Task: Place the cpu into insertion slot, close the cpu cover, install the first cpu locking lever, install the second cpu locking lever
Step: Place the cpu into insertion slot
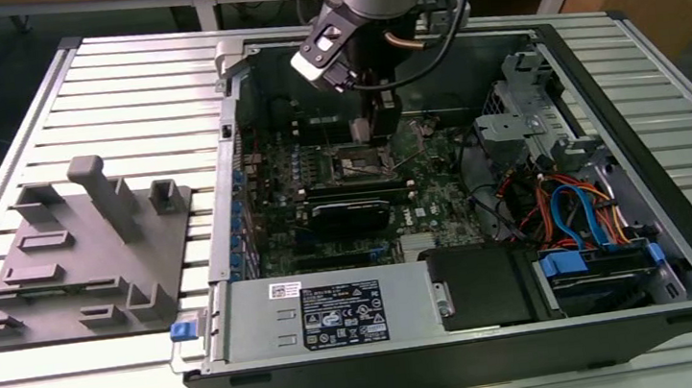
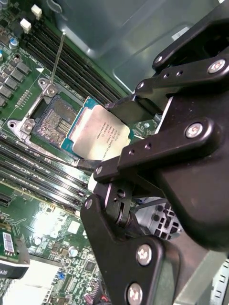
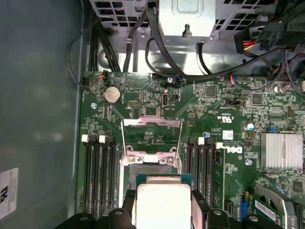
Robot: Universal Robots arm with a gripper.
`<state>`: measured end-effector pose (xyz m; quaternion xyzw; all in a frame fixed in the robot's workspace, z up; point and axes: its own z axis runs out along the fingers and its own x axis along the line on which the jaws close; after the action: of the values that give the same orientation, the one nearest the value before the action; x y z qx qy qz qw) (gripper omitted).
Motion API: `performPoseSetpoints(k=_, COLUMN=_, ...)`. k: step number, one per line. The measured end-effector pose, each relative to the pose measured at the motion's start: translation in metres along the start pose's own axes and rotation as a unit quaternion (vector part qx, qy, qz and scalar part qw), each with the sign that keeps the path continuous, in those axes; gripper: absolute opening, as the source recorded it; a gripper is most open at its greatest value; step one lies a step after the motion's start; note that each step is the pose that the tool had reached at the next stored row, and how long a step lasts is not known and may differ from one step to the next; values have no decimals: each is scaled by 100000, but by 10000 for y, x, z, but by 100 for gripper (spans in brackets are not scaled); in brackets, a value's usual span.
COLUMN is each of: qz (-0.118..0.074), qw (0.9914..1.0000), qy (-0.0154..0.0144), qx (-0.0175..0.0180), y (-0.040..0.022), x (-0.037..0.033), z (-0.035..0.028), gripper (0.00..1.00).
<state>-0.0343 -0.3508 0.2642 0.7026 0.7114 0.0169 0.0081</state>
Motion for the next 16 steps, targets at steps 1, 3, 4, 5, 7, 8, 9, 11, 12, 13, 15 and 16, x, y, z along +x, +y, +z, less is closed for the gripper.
performPoseSetpoints(k=1, qz=3, qw=100000, qy=2, qx=0, y=-1, x=3, z=18, gripper=54)
performPoseSetpoints(k=3, qz=1, qw=100000, qy=-7, qx=4, y=-5, x=9, z=53, gripper=54)
performPoseSetpoints(k=4, qz=-1, qw=100000, qy=-8, qx=0, y=-7, x=12, z=72, gripper=54)
performPoseSetpoints(k=5, qz=-3, qw=100000, qy=-4, qx=-11, y=-12, x=15, z=90, gripper=54)
performPoseSetpoints(k=7, qz=-185, qw=100000, qy=4, qx=-104, y=-24, x=21, z=126, gripper=54)
performPoseSetpoints(k=8, qz=-304, qw=99999, qy=5, qx=-164, y=-29, x=24, z=144, gripper=54)
performPoseSetpoints(k=9, qz=-352, qw=99999, qy=8, qx=-222, y=-35, x=29, z=162, gripper=54)
performPoseSetpoints(k=11, qz=-356, qw=99999, qy=10, qx=-280, y=-38, x=42, z=200, gripper=54)
performPoseSetpoints(k=12, qz=-358, qw=99999, qy=13, qx=-294, y=-39, x=49, z=218, gripper=54)
performPoseSetpoints(k=13, qz=-356, qw=99999, qy=4, qx=-294, y=-40, x=56, z=235, gripper=54)
performPoseSetpoints(k=15, qz=-359, qw=99999, qy=4, qx=-298, y=-41, x=69, z=272, gripper=54)
performPoseSetpoints(k=16, qz=-360, qw=99999, qy=8, qx=-316, y=-43, x=72, z=291, gripper=54)
